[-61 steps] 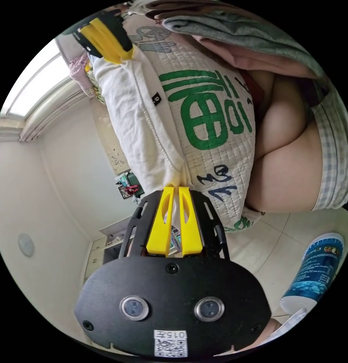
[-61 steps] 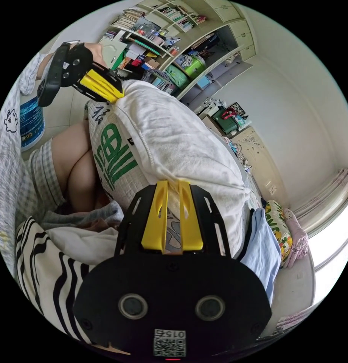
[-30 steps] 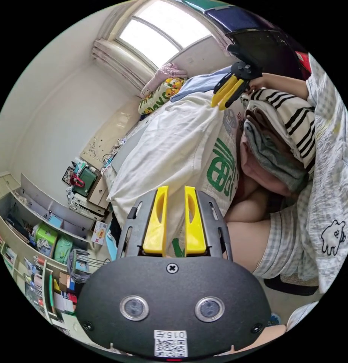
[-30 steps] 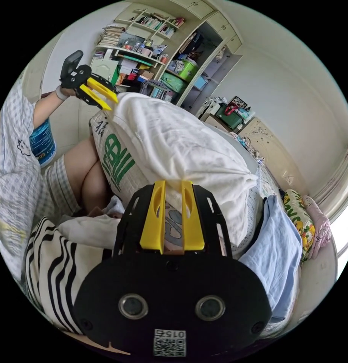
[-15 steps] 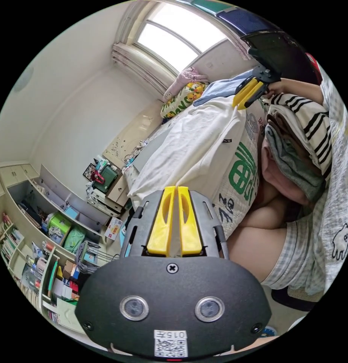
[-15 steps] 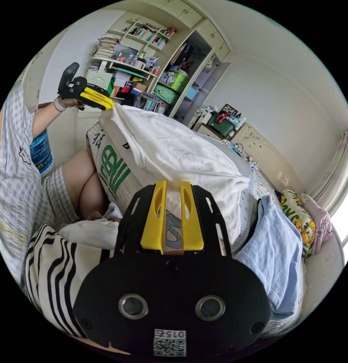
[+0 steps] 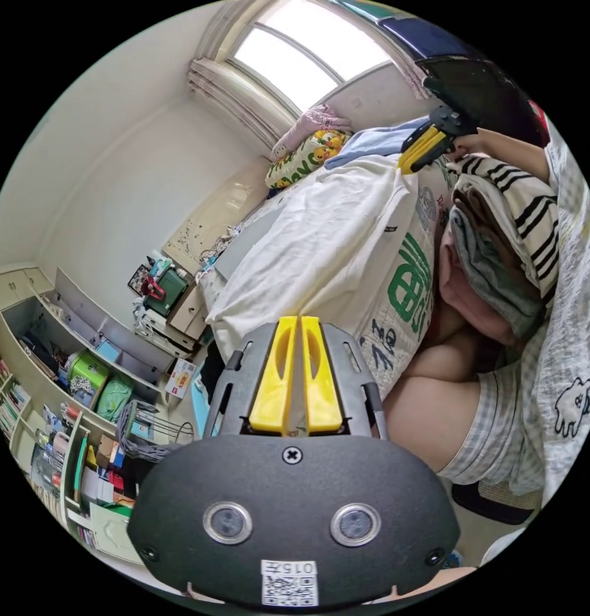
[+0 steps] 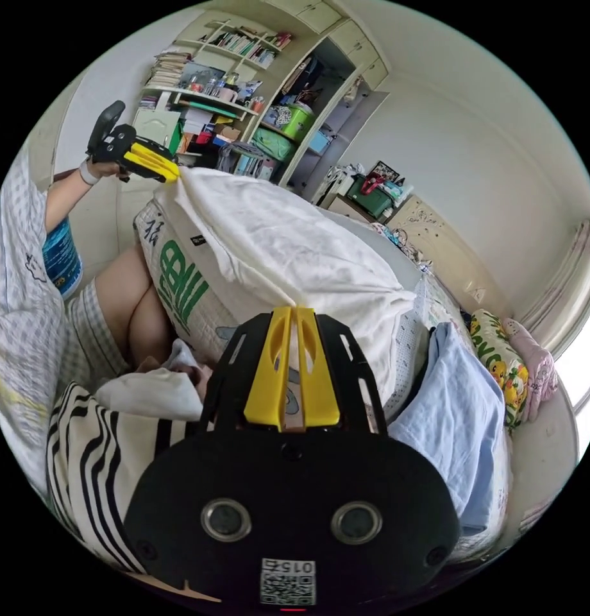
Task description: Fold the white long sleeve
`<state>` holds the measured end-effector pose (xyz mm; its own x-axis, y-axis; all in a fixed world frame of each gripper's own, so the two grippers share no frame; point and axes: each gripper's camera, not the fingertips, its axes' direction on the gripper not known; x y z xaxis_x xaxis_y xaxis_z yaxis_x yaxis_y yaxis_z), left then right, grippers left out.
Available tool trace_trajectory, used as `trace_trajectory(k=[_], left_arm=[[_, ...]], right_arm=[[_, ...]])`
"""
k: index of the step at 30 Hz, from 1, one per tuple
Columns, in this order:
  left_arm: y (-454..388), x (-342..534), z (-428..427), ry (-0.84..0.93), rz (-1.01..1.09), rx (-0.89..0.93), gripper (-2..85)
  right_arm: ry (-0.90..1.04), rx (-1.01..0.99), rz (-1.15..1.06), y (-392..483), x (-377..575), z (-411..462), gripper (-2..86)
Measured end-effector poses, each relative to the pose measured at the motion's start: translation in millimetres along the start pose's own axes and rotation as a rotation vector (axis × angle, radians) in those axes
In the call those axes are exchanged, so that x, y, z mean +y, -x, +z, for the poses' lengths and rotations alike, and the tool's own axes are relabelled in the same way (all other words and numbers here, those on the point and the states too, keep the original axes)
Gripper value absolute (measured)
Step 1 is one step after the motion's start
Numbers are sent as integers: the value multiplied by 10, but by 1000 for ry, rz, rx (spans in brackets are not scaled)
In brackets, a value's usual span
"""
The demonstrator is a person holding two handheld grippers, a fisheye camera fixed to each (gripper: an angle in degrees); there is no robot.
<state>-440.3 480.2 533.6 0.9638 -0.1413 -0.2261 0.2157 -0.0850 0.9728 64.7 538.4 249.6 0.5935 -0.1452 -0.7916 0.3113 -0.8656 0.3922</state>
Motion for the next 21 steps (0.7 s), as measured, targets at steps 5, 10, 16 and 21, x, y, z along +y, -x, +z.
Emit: trace_trajectory(k=[5, 10, 16, 21], left_arm=[[542, 217, -107, -149, -152, -54, 3], [1391, 93, 380, -256, -287, -138, 3], [2323, -175, 1614, -251, -400, -157, 4], [2764, -218, 3025, -152, -493, -155, 3]], right_arm=[[-121, 65, 120, -556, -708, -353, -7], [-211, 111, 268, -1504, -1813, -285, -7], [-178, 196, 371, -2604, -2962, 625, -6], [-92, 260, 433, -3297, -3677, 1745, -6]])
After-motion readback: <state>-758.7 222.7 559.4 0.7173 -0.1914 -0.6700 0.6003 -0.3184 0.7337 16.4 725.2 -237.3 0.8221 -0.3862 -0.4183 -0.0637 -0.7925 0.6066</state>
